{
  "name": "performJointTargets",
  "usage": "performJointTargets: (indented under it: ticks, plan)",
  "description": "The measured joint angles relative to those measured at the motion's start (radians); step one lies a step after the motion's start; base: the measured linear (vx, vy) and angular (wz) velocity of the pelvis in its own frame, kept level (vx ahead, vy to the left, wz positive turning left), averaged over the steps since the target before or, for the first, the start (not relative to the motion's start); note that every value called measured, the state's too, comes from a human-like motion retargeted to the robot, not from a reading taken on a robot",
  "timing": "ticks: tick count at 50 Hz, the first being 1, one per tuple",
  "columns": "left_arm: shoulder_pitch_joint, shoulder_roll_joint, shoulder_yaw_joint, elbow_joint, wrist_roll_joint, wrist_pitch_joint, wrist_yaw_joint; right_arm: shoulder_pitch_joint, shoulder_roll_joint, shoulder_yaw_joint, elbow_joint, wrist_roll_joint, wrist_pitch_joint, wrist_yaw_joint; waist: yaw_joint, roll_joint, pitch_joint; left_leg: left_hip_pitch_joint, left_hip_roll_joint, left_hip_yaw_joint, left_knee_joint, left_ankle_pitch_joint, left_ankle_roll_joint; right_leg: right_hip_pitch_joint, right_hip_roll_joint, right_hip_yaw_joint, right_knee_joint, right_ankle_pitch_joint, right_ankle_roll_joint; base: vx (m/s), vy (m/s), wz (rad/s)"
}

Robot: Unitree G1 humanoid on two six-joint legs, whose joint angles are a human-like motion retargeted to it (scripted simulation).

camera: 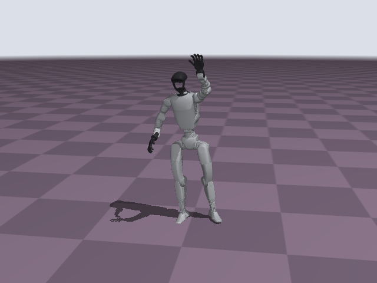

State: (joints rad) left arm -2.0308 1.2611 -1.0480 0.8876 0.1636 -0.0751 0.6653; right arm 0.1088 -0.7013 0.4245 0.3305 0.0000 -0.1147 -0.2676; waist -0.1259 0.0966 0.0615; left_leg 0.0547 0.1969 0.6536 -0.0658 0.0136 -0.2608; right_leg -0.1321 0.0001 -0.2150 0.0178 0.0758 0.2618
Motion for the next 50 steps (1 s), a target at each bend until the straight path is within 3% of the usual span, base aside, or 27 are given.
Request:
performJointTargets:
  ticks: [5, 10, 18, 22, 25, 28, 35, 43, 50]
  plan:
    - [-0.064, 0.145, 0.022, 0.332, -0.116, 0.048, 0.025, 0.029, -0.032, -0.037, 0.017, -0.002, -0.005, -0.038, 0.032, 0.028, -0.005, 0.011, 0.015, 0.048, -0.004, 0.014, 0.000, -0.004, 0.040, 0.031, -0.024, 0.020, 0.000, 0.01, -0.19, -0.47]
    - [-0.112, 0.169, 0.047, 0.386, -0.224, 0.037, 0.017, 0.051, -0.019, -0.077, 0.039, 0.013, 0.009, -0.061, 0.035, 0.035, 0.005, 0.013, 0.022, 0.051, 0.001, 0.020, 0.000, 0.002, 0.050, 0.031, -0.031, 0.021, 0.000, 0.02, -0.08, -0.03]
    - [0.079, -0.112, 0.093, -0.094, -0.250, -0.047, -0.015, 0.025, 0.019, -0.052, 0.060, 0.026, 0.038, 0.001, -0.010, 0.018, 0.041, 0.001, 0.035, -0.069, 0.030, 0.001, 0.001, 0.044, 0.013, -0.057, 0.009, -0.037, 0.000, 0.06, 0.04, 0.72]
    - [0.085, -0.312, -0.033, -0.306, -0.182, -0.071, -0.049, -0.037, 0.030, 0.021, 0.069, 0.040, 0.043, 0.025, -0.067, -0.003, 0.057, -0.016, 0.019, -0.158, 0.033, -0.008, 0.020, 0.057, -0.032, -0.127, 0.060, -0.076, 0.000, 0.04, 0.11, 1.10]
    - [0.039, -0.442, -0.153, -0.345, -0.077, -0.071, -0.081, -0.106, 0.052, 0.088, 0.072, 0.045, 0.034, 0.039, -0.115, -0.041, 0.070, -0.018, -0.002, -0.208, 0.033, -0.018, 0.031, 0.052, -0.078, -0.173, 0.135, -0.120, 0.000, 0.03, 0.08, 0.91]
    - [0.006, -0.491, -0.216, -0.325, 0.000, -0.067, -0.071, -0.182, 0.072, 0.146, 0.073, 0.045, 0.024, 0.059, -0.160, -0.065, 0.085, -0.013, -0.017, -0.247, 0.015, -0.012, 0.054, 0.064, -0.100, -0.201, 0.155, -0.129, 0.000, 0.00, 0.03, 0.63]
    - [0.016, -0.286, -0.214, -0.152, -0.048, -0.034, 0.001, -0.219, 0.074, 0.187, 0.050, 0.039, 0.012, 0.036, -0.107, -0.094, 0.081, 0.002, -0.012, -0.238, 0.044, -0.005, 0.081, 0.073, -0.089, -0.148, 0.143, -0.124, 0.000, 0.00, -0.08, -0.37]
    - [0.097, 0.013, 0.014, 0.265, -0.158, 0.022, 0.075, -0.139, 0.021, 0.111, 0.054, -0.005, 0.006, 0.026, -0.005, -0.068, 0.051, -0.028, 0.092, -0.206, 0.053, 0.033, 0.005, 0.059, 0.021, -0.071, 0.053, -0.064, 0.000, -0.02, -0.17, -0.61]
    - [0.131, 0.099, 0.142, 0.365, -0.215, 0.026, 0.077, -0.032, 0.025, -0.019, 0.072, 0.006, 0.006, -0.025, 0.016, -0.038, 0.049, -0.058, 0.123, -0.171, -0.022, 0.064, 0.000, 0.030, 0.037, -0.084, 0.045, -0.049, 0.000, -0.02, 0.05, 0.08]
